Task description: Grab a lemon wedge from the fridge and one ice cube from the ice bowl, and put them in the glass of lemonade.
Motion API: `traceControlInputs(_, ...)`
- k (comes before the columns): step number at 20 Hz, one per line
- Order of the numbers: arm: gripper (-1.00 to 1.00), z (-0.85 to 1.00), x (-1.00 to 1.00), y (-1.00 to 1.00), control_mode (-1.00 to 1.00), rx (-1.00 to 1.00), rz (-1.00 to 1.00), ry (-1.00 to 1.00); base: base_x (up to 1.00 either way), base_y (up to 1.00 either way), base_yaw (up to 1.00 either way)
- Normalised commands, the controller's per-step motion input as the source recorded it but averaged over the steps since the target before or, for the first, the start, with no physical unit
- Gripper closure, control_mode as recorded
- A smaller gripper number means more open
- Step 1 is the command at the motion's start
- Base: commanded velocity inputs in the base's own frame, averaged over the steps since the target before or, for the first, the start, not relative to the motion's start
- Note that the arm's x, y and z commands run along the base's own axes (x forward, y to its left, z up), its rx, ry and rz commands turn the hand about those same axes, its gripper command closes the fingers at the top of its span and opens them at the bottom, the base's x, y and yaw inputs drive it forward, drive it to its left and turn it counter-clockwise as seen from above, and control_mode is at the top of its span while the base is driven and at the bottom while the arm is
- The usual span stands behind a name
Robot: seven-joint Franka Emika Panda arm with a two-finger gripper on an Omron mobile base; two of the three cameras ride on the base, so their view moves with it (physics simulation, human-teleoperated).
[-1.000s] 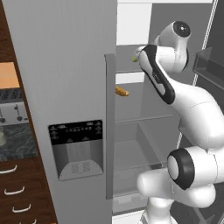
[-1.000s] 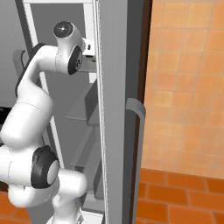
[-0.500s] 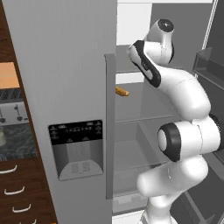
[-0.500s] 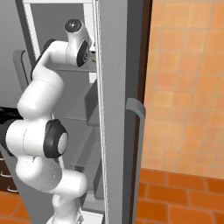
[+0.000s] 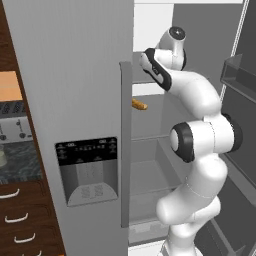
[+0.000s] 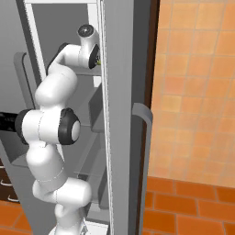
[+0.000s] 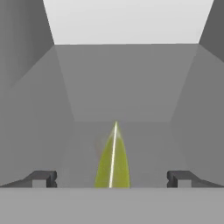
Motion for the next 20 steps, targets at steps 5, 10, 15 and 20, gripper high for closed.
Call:
traceControlInputs(5, -1.0, 0.0, -0.15, -0.03, -1.0, 0.0, 0.0, 0.0, 0.0, 0.0, 0.0)
traceControlInputs(10, -1.0, -0.25, -0.04, 0.0, -1.0, 0.0, 0.0, 0.01, 0.0, 0.0, 0.0)
traceControlInputs(15, -1.0, -0.47, 0.17, 0.0, -1.0, 0.0, 0.0, 0.0, 0.0, 0.0, 0.0)
traceControlInputs(20, -1.0, -0.19, 0.0, 0.0, -1.0, 0.0, 0.0, 0.0, 0.0, 0.0, 0.0)
